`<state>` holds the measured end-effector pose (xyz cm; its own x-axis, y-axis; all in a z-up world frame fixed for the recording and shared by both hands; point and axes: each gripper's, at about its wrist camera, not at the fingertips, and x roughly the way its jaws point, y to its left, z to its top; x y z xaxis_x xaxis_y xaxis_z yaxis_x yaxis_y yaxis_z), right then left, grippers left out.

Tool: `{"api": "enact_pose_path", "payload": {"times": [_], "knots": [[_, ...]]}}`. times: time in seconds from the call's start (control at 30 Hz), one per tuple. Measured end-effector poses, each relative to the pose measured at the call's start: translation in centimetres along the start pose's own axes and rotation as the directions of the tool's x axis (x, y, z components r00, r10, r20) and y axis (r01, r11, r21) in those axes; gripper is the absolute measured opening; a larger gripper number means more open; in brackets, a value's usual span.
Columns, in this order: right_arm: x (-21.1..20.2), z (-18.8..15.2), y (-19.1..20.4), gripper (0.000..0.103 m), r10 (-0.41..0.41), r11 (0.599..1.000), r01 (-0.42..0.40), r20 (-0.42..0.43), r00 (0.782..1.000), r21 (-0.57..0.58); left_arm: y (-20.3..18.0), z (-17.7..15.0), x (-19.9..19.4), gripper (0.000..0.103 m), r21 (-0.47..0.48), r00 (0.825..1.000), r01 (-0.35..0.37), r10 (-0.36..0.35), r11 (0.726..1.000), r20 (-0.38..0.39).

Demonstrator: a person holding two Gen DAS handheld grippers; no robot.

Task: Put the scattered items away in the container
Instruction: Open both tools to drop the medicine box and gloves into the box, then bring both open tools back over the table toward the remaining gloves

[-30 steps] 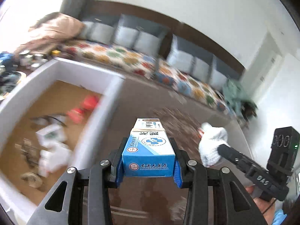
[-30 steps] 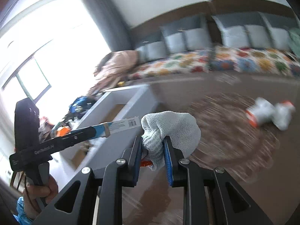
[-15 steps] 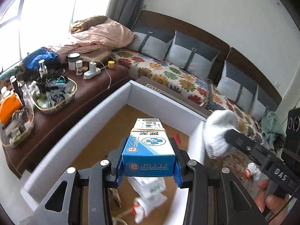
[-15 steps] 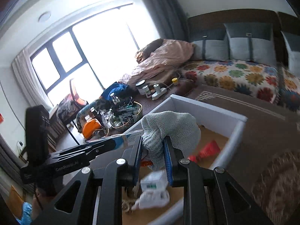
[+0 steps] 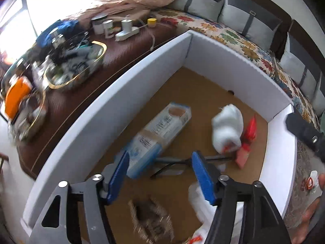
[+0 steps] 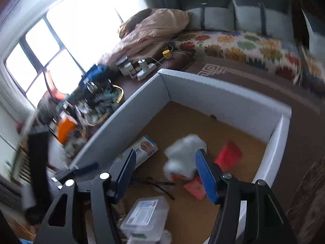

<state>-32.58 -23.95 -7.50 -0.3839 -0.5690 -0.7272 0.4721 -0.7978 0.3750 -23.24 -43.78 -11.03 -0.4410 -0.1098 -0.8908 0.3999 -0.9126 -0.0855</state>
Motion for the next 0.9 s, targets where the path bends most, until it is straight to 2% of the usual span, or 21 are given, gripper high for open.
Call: {"api": "enact_pose_path", "payload": {"times": [0.2,0.43,0.63,0.67,0.73,0.9], "knots": [[-3.0,-3.3,-3.5,0.062,0.017,0.996,-0.021,0.047,0.999,0.087,0.6,-3.0,-4.1,0.072,-0.058,0.997,0.044,-0.041,0.997,0.064],[-9.8,-7.7,-3.3,0.062,0.051,0.996,-0.061,0.130,0.990,0.071,-4.1,-6.0,-9.6,0.073,0.021,0.985,0.060,-0.063,0.998,0.159],[-16.3,-12.6,-4.4,0.062,0.006,0.999,-0.012,0.174,0.985,0.033,-11.4,-10.6,-13.6,0.074,0.158,0.971,0.116,-0.146,0.981,0.190],[-17.4,-13.9,-5.2,0.062,-0.018,0.999,0.012,0.178,0.984,0.029,-12.7,-11.5,-14.1,0.075,0.180,0.969,0.128,-0.162,0.975,0.187],[-19.3,-16.2,-6.7,0.062,-0.066,0.998,0.061,0.177,0.982,0.030,-15.4,-13.6,-14.5,0.086,0.225,0.966,0.141,-0.183,0.964,0.181],[-24.0,-22.7,-12.7,0.062,-0.162,0.982,0.142,0.165,0.973,0.127,-22.5,-19.1,-15.0,0.086,0.336,0.962,0.157,-0.220,0.929,0.159]]}}
